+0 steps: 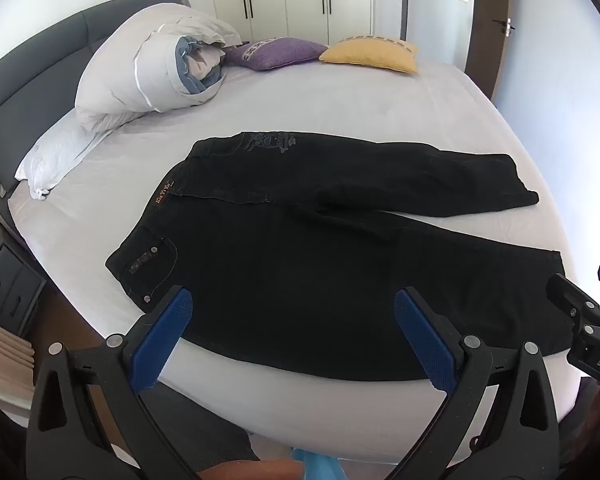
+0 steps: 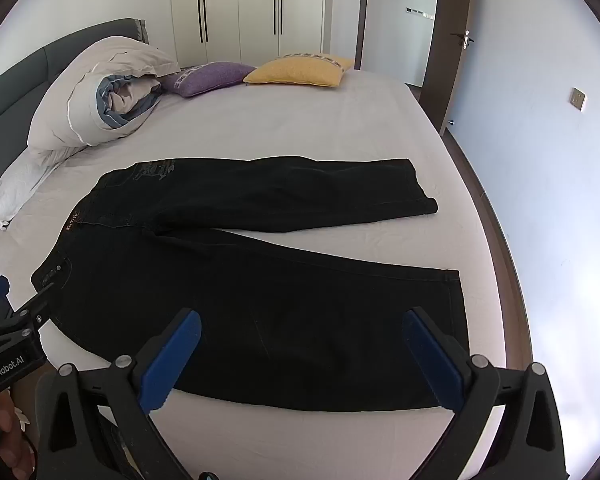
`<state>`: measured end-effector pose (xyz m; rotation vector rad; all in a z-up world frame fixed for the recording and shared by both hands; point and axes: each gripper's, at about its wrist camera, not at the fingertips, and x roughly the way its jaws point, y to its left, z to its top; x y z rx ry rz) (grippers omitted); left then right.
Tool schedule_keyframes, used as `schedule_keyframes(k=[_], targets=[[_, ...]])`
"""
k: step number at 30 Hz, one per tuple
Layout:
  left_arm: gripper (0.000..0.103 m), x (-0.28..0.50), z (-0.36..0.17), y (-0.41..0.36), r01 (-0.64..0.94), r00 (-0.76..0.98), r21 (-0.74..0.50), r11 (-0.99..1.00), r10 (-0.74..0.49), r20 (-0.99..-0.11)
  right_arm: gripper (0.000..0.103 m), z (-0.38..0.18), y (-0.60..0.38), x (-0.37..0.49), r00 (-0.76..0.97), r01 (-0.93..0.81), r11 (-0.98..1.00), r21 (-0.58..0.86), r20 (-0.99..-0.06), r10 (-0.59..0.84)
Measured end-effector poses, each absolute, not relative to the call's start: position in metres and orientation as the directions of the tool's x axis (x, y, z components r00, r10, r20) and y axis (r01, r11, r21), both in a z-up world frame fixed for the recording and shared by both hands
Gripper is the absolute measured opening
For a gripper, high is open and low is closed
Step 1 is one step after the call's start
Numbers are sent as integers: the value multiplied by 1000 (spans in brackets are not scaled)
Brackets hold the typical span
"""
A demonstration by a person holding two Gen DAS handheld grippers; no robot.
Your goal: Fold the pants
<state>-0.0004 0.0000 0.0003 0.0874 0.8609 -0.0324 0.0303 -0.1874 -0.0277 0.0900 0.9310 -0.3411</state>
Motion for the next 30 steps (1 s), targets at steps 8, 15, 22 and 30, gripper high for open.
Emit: schedule_keyframes(k=[8, 15, 22, 30], targets=[[103, -6, 3, 7, 63, 648, 48, 997, -5, -761, 103, -28, -188, 31, 547, 325, 943, -73, -799, -250], [103, 2, -4, 10, 58, 643, 53, 997, 3, -765, 103, -28, -188, 31, 547, 327, 943, -71, -799, -249], [103, 2, -5, 9, 58, 643, 55, 997, 5, -766, 103, -29, -188, 30, 548, 326, 943, -69, -799, -248], [103, 2, -5, 10, 57, 643, 54, 997, 5, -766, 103, -29, -188, 31, 548, 326, 943, -67, -799, -247]])
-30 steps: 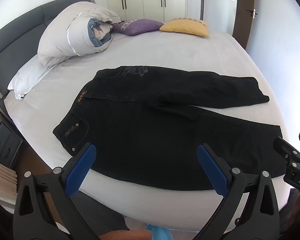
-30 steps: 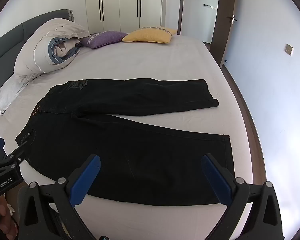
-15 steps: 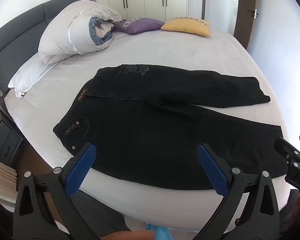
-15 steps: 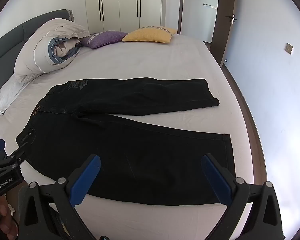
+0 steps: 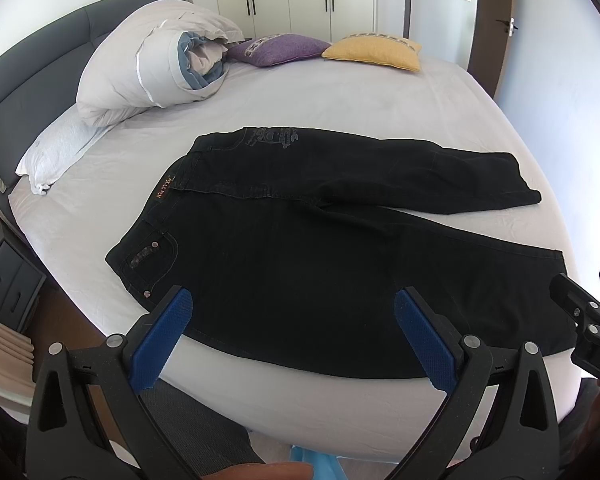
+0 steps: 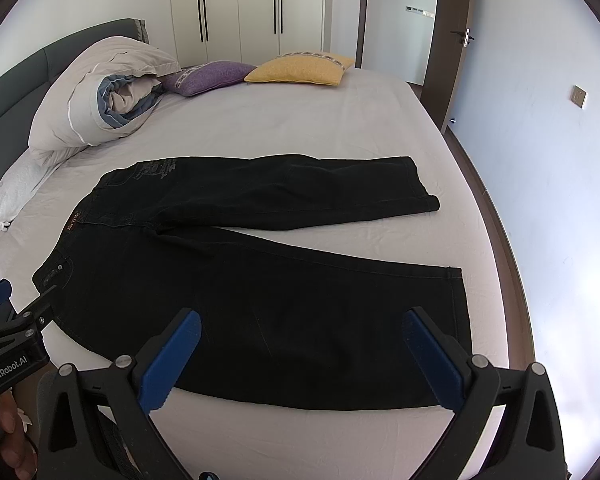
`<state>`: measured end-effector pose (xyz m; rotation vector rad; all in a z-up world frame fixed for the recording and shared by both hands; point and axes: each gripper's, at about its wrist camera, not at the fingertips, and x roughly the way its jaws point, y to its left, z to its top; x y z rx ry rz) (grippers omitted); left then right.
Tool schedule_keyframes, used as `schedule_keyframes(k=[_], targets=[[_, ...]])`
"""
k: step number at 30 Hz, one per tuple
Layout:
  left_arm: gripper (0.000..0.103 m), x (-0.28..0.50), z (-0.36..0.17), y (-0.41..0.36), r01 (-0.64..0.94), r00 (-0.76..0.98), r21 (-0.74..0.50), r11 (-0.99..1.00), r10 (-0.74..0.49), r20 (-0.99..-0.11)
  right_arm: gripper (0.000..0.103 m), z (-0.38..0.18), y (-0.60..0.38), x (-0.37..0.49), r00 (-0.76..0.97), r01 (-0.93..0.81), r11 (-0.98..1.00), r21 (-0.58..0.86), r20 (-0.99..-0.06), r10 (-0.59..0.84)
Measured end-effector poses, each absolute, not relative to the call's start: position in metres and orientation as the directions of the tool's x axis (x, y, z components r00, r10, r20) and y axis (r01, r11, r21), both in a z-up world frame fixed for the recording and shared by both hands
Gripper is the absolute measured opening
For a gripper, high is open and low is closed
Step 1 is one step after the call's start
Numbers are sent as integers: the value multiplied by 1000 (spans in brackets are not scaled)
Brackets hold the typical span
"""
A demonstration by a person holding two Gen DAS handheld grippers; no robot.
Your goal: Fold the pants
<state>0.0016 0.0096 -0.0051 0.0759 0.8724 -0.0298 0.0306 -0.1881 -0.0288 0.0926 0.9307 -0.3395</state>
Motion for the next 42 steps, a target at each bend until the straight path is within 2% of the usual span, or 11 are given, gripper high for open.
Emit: schedule_keyframes(k=[42], targets=[[103, 3, -8, 10, 57, 639, 53, 997, 4, -769, 103, -29, -186, 31, 546, 325, 943, -64, -802, -243]])
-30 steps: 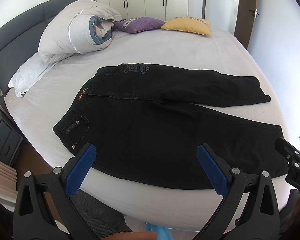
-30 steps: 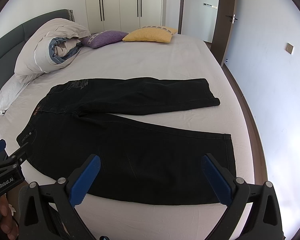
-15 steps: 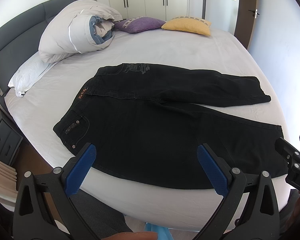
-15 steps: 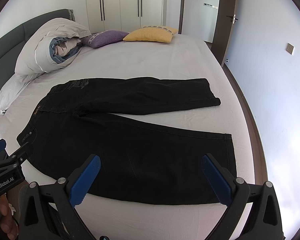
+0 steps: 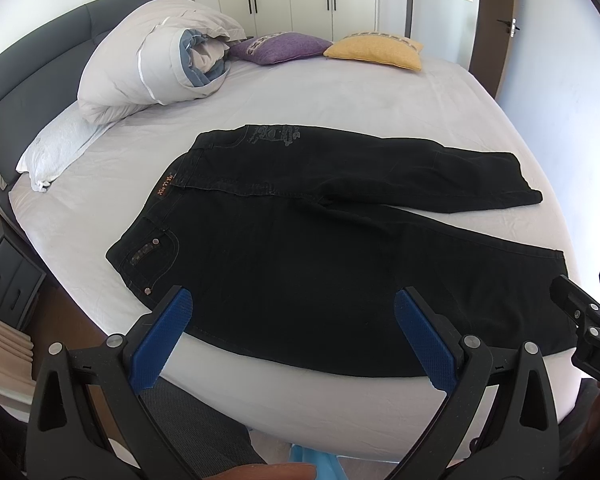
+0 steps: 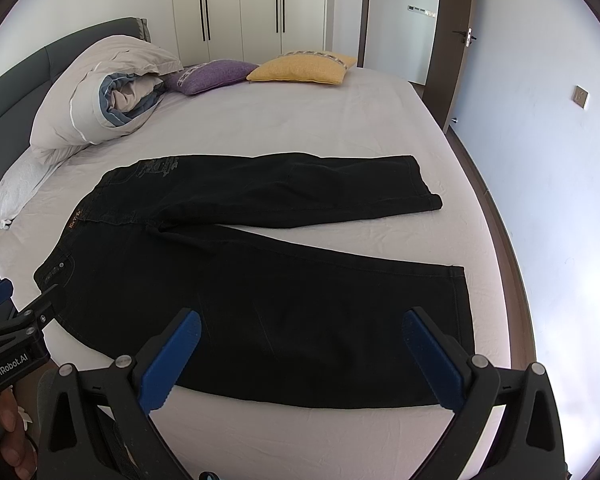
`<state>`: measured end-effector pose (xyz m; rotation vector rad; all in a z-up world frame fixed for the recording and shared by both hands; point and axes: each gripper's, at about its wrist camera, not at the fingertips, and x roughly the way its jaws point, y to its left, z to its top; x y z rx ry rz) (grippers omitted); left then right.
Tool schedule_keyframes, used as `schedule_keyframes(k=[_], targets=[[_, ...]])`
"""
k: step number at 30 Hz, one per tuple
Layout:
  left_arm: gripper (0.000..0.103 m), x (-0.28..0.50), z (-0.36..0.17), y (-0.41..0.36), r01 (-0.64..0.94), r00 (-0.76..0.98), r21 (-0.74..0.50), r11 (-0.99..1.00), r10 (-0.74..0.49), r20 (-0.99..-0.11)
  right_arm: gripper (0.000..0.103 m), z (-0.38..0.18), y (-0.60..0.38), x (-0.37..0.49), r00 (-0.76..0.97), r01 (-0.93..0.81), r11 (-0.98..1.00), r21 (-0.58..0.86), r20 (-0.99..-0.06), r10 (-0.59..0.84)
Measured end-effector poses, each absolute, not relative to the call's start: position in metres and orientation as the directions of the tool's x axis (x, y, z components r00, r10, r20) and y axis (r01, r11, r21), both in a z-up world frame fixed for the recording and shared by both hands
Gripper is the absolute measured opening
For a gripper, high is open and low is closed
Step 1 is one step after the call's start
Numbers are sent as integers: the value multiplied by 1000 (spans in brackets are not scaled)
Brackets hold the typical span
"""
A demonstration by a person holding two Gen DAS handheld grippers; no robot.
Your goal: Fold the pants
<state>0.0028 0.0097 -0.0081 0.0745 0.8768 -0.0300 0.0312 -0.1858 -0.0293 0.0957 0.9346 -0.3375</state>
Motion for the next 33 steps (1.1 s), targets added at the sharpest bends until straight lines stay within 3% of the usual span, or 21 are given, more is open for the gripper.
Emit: schedule_keyframes(k=[24, 28, 33], targets=[[103, 2, -11, 13, 63, 640, 37, 997, -12, -768, 103, -30, -183, 31, 545, 321, 945, -61, -804, -237], [103, 10, -16, 27, 59, 626, -52, 997, -78, -776, 103, -35, -176, 37, 572, 278, 960, -28, -798, -189], [103, 39, -14, 55, 85, 585, -243, 966, -245, -773, 103, -29, -175, 47, 655, 157, 985, 67, -754, -53]])
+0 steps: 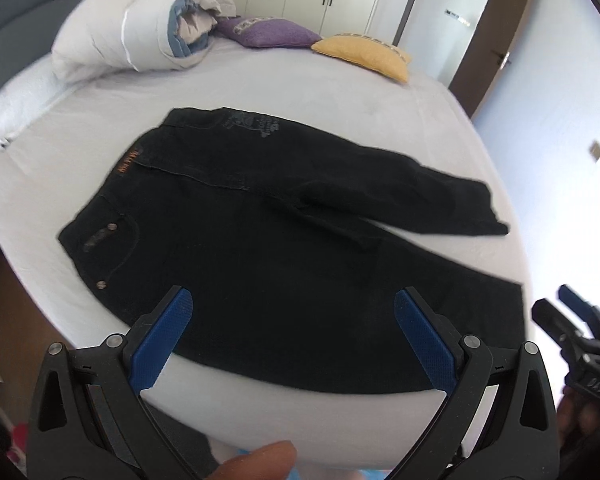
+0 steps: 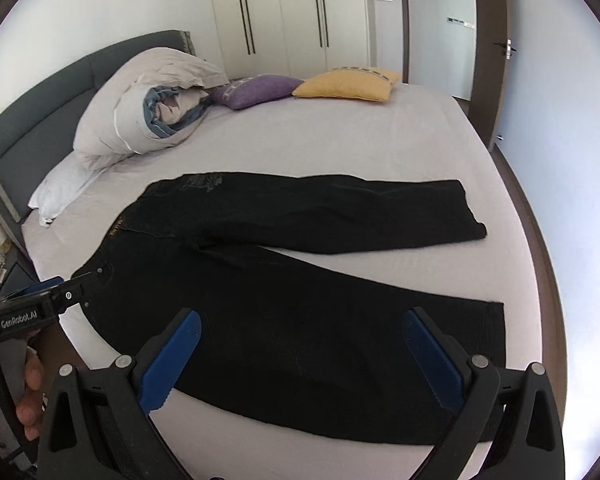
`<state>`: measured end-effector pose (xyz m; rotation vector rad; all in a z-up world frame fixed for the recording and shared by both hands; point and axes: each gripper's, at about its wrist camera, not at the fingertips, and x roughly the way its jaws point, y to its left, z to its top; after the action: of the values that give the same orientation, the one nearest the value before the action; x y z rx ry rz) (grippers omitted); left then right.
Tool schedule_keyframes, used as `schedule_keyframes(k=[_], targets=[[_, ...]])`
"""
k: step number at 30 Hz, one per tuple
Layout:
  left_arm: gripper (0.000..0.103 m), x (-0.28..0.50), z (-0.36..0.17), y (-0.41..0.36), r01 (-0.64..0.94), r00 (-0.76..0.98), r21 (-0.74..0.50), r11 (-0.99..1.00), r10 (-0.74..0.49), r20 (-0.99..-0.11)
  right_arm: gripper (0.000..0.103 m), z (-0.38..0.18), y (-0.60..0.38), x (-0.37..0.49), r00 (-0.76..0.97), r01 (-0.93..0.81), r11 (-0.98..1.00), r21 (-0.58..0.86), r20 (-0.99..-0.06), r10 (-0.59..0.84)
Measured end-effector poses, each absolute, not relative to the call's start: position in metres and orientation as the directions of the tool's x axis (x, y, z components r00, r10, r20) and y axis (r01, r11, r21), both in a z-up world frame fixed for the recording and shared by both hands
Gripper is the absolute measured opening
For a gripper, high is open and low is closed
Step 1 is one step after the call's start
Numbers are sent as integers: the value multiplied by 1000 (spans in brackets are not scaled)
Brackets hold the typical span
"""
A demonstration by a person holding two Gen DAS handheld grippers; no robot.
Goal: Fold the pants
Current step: 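Grasp the jeans waistband with the left gripper while the right gripper grasps the hem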
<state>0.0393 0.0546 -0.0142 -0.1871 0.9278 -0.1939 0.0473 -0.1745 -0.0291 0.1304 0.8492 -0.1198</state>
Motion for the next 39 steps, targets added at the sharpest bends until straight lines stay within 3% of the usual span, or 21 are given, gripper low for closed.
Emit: schedule_keyframes(k=[3, 6, 8, 11, 21, 27, 30, 32, 35, 39], targets=[[103, 61, 1, 76, 46, 656, -338, 940, -284, -700, 103, -30, -184, 66, 661, 108, 987, 118, -750, 17], [103, 110, -3, 94, 2, 569, -464, 886, -382, -728, 103, -36, -193, 92, 659, 49, 988, 144, -748, 76], [103, 144, -3, 113, -23, 610, -563, 826, -435, -663, 103, -41, -193, 111, 661, -2, 987, 159, -741, 120], [103, 195, 5, 123, -50, 659, -477, 878, -330, -676, 103, -51, -200, 145, 648, -53, 987, 150, -747, 148], [103, 360, -15, 115, 45, 569, -353, 934, -315, -760, 96, -93, -249, 254, 581, -188, 962, 199, -767, 272], [103, 432, -67, 67, 402, 505, 136, 906, -95, -858, 94, -108, -259, 301, 526, -320, 929, 185, -781, 337], [100, 452, -101, 58, 526, 468, 270, 806, -9, -884, 94, -114, -264, 314, 502, -378, 910, 173, -787, 358], [85, 464, -122, 64, 579, 428, 282, 765, 10, -904, 93, -120, -269, 323, 487, -392, 905, 166, -797, 357], [73, 486, -139, 71, 607, 362, 219, 764, -21, -932, 89, -130, -274, 331, 470, -389, 904, 177, -806, 360], [72, 503, -160, 76, 644, 314, 176, 745, -47, -948, 88, -140, -274, 335, 452, -399, 894, 203, -805, 385]])
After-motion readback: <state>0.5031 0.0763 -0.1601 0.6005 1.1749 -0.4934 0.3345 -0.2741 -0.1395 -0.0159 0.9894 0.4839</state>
